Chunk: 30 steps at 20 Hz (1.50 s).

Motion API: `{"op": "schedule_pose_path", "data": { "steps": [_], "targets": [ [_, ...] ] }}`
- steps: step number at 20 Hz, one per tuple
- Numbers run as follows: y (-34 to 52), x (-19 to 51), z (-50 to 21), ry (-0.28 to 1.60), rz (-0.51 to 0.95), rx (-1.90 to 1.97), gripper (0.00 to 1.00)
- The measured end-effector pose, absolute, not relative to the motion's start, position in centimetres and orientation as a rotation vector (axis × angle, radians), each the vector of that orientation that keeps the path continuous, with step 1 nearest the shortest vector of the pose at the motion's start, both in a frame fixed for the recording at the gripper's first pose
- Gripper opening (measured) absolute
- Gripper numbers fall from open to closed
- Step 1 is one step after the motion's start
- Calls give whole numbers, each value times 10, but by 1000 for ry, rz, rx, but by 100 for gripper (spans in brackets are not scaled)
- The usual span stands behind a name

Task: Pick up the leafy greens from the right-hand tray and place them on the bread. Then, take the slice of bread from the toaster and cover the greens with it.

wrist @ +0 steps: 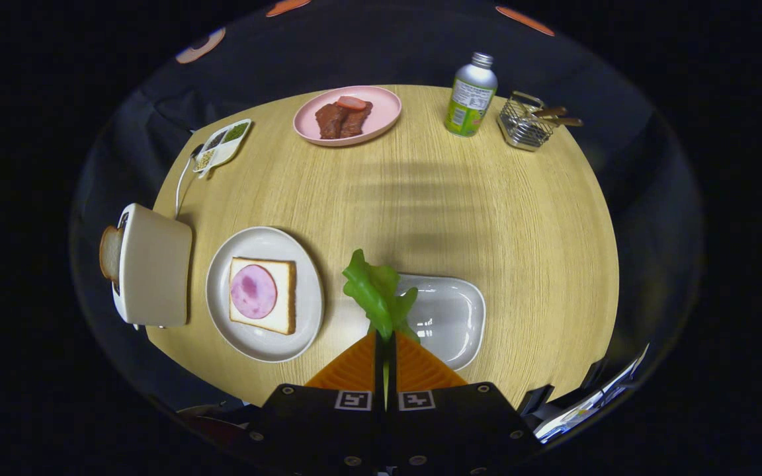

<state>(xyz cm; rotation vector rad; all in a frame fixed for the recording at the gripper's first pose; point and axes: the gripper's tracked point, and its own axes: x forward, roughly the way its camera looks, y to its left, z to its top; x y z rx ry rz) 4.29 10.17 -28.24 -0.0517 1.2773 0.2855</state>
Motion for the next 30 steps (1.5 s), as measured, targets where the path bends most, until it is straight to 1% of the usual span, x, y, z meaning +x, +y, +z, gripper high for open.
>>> {"op": "schedule_pose_path", "data": {
  "steps": [6,16,24,30],
  "targets": [
    [154,46,-266,1257,346,-107,1],
    [244,35,-280,1279,457,-207,1],
    [267,30,-307,1302,466,-245,1],
    [272,24,-320,1332,466,-241,3]
  ]
}}
